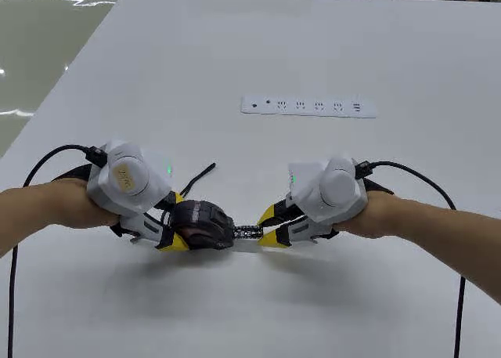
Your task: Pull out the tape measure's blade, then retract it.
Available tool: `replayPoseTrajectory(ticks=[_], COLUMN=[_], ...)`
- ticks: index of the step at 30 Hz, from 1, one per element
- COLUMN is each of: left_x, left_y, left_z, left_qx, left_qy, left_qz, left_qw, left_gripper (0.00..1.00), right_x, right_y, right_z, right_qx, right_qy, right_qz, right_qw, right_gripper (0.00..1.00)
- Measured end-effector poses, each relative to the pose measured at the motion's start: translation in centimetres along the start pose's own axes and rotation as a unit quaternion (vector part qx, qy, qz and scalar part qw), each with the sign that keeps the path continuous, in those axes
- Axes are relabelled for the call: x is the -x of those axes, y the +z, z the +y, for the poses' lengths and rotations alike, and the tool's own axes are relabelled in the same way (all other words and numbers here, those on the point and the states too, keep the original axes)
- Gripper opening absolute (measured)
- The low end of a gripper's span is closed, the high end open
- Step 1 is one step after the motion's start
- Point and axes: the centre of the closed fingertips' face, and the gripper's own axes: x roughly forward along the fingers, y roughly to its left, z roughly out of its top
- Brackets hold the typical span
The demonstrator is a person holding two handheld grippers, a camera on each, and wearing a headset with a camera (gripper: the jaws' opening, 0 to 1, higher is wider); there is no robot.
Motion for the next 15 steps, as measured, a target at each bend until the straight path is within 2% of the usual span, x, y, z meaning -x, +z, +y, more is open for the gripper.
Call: replayPoseTrajectory(ticks=[15], left_x=[-0.05], left_y=[-0.15], left_z=[0.05], left_qx=[0.001], left_qy=[0.001], left_qz=[0.001], left_qw=[1.0000], left_gripper=[0.27], right_x=[0.55], right_y=[0.12], right_z=[0.50], right_qx=[0.003], right_qy=[0.000], right_qz=[0.000], right_qw=[1.0000], right_gripper=[0.11])
